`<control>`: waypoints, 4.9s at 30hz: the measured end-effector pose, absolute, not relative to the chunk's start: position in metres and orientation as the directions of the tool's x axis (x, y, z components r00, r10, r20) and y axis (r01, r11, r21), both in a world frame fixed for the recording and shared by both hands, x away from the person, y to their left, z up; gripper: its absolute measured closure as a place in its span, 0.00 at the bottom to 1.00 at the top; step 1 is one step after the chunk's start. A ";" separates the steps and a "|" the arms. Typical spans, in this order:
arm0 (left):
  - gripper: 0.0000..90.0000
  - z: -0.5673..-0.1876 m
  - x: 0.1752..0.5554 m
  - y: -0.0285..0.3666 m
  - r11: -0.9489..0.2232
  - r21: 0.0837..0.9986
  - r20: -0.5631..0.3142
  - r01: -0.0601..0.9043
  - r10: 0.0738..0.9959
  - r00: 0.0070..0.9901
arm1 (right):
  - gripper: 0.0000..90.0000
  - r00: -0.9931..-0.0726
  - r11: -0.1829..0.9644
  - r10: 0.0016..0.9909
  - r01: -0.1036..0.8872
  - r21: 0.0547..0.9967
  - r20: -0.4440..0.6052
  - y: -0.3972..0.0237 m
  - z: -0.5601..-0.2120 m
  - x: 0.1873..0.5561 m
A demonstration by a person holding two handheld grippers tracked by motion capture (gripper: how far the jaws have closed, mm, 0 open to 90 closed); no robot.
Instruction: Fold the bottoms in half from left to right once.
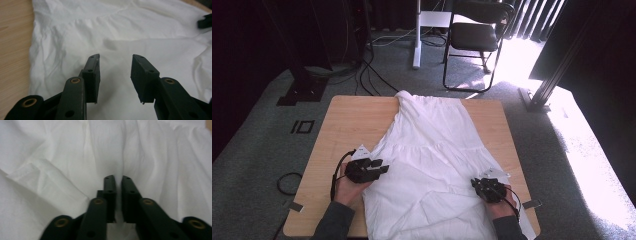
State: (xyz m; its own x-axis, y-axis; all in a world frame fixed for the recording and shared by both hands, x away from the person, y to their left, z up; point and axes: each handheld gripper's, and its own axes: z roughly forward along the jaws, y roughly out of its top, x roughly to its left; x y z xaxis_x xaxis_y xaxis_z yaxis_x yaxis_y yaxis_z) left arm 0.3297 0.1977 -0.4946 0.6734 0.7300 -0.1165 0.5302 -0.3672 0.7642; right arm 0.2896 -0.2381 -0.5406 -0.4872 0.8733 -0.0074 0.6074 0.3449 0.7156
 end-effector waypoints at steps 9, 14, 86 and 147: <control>0.66 -0.499 0.331 0.197 -0.361 0.763 -0.123 0.536 0.733 0.669 | 0.99 -0.468 0.284 0.884 0.530 0.799 -0.003 -0.246 -0.506 0.276; 0.64 -0.503 0.331 0.187 -0.380 0.759 -0.116 0.529 0.720 0.684 | 0.99 -0.430 0.317 0.894 0.405 0.857 -0.128 -0.257 -0.460 0.256; 0.60 -0.497 0.313 0.195 -0.349 0.771 -0.132 0.532 0.730 0.670 | 0.90 -0.484 0.335 0.875 0.570 0.751 -0.023 -0.265 -0.526 0.269; 0.62 -0.519 0.387 0.209 -0.292 0.663 -0.012 0.689 0.916 0.400 | 0.50 -0.488 0.327 0.873 0.615 0.717 0.021 -0.206 -0.537 0.366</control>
State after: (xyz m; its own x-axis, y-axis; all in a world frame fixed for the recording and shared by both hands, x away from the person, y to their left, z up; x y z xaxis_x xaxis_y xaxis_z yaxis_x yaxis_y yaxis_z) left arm 0.3870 0.2085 -0.5191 0.3999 0.9165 -0.0124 0.6894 -0.2919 0.6630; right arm 0.3660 -0.2061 -0.5370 -0.4880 0.8726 0.0207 0.6155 0.3272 0.7170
